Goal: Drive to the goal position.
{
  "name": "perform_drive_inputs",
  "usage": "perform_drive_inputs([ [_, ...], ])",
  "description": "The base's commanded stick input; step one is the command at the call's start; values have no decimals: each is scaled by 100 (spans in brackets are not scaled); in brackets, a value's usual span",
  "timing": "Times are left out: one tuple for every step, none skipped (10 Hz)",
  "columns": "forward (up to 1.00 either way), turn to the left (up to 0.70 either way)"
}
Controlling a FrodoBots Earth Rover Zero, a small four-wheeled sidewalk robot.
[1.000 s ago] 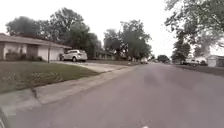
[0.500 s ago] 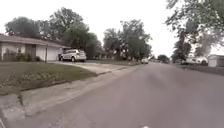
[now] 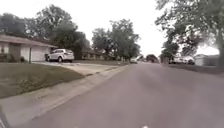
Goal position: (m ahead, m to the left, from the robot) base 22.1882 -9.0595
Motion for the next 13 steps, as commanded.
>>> perform_drive_inputs([
  [70,0],
  [70,0],
  [70,0],
  [70,0],
  [70,-22],
  [70,-32],
  [70,-27],
  [70,-23],
  [70,-18],
  [70,0],
  [70,0],
  [70,0],
  [70,-10],
])
